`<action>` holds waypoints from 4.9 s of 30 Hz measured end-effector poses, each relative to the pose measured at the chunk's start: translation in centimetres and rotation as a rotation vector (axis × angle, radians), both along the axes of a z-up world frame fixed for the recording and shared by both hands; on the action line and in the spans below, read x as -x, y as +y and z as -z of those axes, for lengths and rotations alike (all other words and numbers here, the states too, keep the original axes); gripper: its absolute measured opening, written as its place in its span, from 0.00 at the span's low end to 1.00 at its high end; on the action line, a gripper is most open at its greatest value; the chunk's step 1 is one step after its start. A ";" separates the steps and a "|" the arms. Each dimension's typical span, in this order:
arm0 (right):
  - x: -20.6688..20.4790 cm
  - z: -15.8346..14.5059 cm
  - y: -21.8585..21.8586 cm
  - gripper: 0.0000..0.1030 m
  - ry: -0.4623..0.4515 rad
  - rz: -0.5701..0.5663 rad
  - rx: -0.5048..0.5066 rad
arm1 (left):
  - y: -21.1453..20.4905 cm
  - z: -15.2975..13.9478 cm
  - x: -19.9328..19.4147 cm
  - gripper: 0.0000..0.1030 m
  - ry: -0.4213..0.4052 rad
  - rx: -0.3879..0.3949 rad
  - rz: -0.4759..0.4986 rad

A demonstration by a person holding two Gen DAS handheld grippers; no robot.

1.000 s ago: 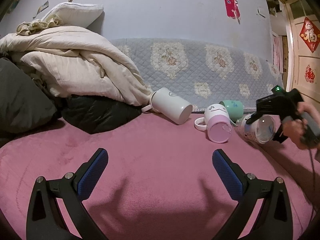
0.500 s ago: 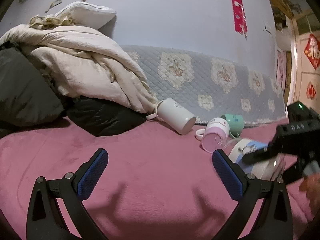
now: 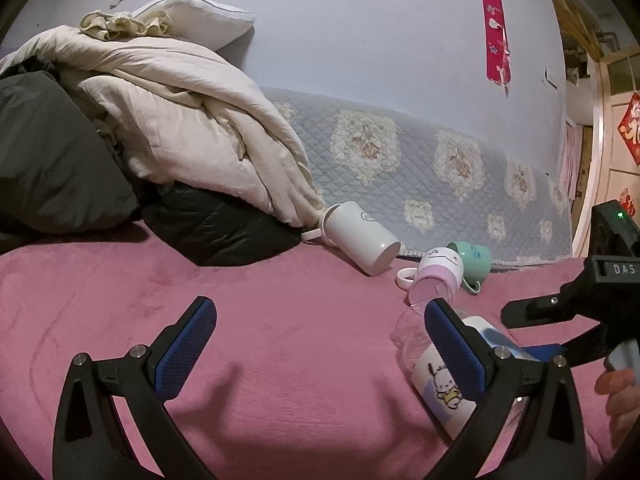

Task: Flip cup upright
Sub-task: 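Lift the glass jar with the right gripper and rotate it upright, then lower the upright jar onto the bed and open the right gripper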

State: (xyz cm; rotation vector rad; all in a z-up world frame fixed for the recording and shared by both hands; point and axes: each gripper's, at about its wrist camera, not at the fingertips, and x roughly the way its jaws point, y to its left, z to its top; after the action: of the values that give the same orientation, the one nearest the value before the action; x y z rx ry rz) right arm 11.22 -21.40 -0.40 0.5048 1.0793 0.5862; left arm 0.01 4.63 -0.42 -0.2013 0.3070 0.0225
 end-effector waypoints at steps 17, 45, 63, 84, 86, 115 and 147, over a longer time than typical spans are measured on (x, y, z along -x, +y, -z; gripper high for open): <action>0.2 1.8 -2.8 0.30 0.025 -0.162 -0.185 | 0.3 -1.2 -1.7 1.00 0.131 0.175 0.096; -0.9 1.7 -7.8 0.56 -0.100 -0.083 0.070 | -8.3 1.2 -13.6 0.69 0.746 0.305 0.241; 3.5 -0.3 -8.4 0.59 -0.241 -0.109 0.246 | -9.6 -3.4 -3.0 0.68 0.335 0.130 0.157; 10.4 4.2 -2.3 0.52 -0.210 -0.142 0.358 | -9.1 -4.0 0.4 0.68 0.362 0.196 0.098; 9.7 3.7 -3.0 0.45 -0.215 -0.088 0.303 | -9.2 -4.1 0.7 0.68 0.352 0.187 0.109; 13.3 0.3 -4.5 0.47 -0.328 -0.172 0.299 | -12.4 -5.4 3.4 0.64 0.277 0.074 0.309; 18.8 -3.2 -4.0 0.86 -0.572 -0.136 0.332 | -8.5 -7.6 9.9 1.00 -0.020 -0.067 0.105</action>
State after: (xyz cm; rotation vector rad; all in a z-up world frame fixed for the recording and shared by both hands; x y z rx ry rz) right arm -7.61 -25.42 2.80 -0.0354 0.6438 0.6068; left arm -9.92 -3.92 7.17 -0.1189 0.2961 -0.0733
